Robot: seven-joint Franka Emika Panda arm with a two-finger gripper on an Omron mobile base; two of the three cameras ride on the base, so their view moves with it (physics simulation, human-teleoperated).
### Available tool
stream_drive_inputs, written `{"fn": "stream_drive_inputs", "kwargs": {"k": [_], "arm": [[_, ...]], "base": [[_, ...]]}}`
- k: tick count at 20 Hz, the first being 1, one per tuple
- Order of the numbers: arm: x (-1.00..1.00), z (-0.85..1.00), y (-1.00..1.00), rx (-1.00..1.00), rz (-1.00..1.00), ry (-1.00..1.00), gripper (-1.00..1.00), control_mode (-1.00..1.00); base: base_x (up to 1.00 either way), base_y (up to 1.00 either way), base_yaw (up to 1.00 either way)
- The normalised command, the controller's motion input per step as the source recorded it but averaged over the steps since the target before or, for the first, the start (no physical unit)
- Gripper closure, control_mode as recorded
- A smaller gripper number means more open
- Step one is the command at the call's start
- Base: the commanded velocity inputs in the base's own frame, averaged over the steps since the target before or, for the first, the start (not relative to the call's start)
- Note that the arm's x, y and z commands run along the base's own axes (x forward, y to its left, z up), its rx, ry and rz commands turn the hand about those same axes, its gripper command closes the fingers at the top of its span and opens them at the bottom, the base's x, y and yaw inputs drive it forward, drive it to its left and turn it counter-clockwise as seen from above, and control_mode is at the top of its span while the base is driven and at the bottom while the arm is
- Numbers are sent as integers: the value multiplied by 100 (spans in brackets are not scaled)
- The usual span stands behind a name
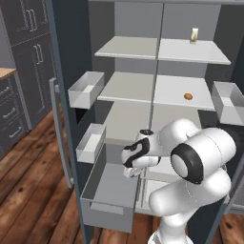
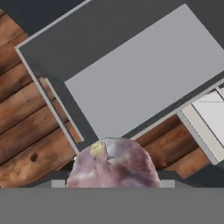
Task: Take the tangerine and garlic from the fridge shelf and place them in the freezer drawer to begin freezing them.
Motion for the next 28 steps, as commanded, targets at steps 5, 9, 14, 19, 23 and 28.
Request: {"fn": "stream_drive_inputs", "kwargs": {"k": [5, 9, 14, 19, 23, 28], "arm": [[17, -41, 13, 0, 4, 0, 100, -100], [5, -45, 25, 0, 2, 0, 100, -100], [13, -24, 28, -1, 0, 0, 100, -100], [10, -31, 15, -6, 0, 0, 100, -100], [23, -43, 3, -3, 0, 0, 100, -100], [35, -25, 0, 0, 0, 0, 100, -100]], "base": [[0, 0, 0], [0, 0, 0], [0, 0, 0], [0, 0, 0], [0, 0, 0], [0, 0, 0]]}}
